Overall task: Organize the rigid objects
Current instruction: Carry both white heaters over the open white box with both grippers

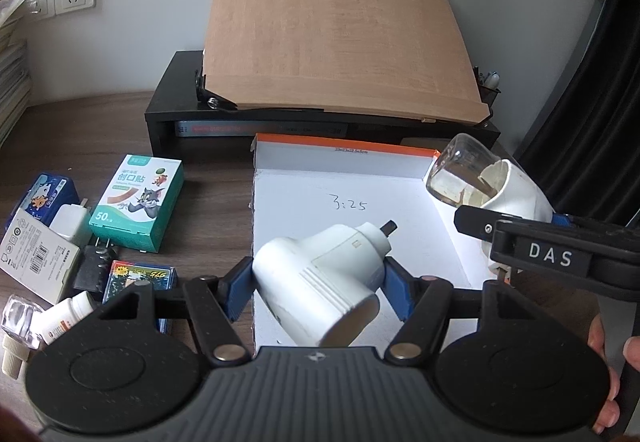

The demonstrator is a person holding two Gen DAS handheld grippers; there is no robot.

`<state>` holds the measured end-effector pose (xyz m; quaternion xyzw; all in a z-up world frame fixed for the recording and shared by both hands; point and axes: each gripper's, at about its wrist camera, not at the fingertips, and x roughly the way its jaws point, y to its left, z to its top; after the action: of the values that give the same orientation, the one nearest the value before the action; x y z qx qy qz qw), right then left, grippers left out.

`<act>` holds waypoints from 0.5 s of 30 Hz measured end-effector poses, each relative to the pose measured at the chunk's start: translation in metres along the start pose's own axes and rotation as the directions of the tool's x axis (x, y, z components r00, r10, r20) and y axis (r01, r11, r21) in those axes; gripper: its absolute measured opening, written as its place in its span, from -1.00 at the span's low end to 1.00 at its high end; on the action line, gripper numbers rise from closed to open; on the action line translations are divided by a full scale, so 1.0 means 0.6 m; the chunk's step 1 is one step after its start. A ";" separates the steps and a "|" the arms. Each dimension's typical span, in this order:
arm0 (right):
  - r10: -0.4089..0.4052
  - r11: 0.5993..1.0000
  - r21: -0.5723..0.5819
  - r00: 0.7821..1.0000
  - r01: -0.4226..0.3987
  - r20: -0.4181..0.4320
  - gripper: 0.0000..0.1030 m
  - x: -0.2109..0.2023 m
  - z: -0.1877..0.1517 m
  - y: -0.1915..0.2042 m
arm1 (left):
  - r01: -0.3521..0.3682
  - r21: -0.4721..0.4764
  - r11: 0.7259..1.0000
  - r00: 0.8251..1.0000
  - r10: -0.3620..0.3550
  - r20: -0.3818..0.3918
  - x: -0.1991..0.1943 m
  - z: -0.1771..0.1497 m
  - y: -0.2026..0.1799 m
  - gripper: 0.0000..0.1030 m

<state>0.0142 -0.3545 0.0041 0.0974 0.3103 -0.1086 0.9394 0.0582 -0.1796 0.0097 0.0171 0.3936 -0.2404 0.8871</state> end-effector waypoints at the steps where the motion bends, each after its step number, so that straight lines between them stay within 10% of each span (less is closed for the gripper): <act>1: 0.000 1.000 -0.003 1.000 0.000 0.000 0.54 0.002 0.001 0.002 | -0.002 0.002 1.000 1.000 0.002 0.000 0.001 0.001 0.000 0.32; 15: -0.021 0.997 -0.078 0.999 0.019 -0.033 0.54 0.033 0.015 0.021 | -0.011 0.015 1.000 1.000 0.012 -0.007 0.013 0.006 0.001 0.32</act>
<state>0.0383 -0.3472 0.0004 0.0593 0.3312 -0.1040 0.9359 0.0657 -0.1831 0.0066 0.0269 0.3949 -0.2382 0.8869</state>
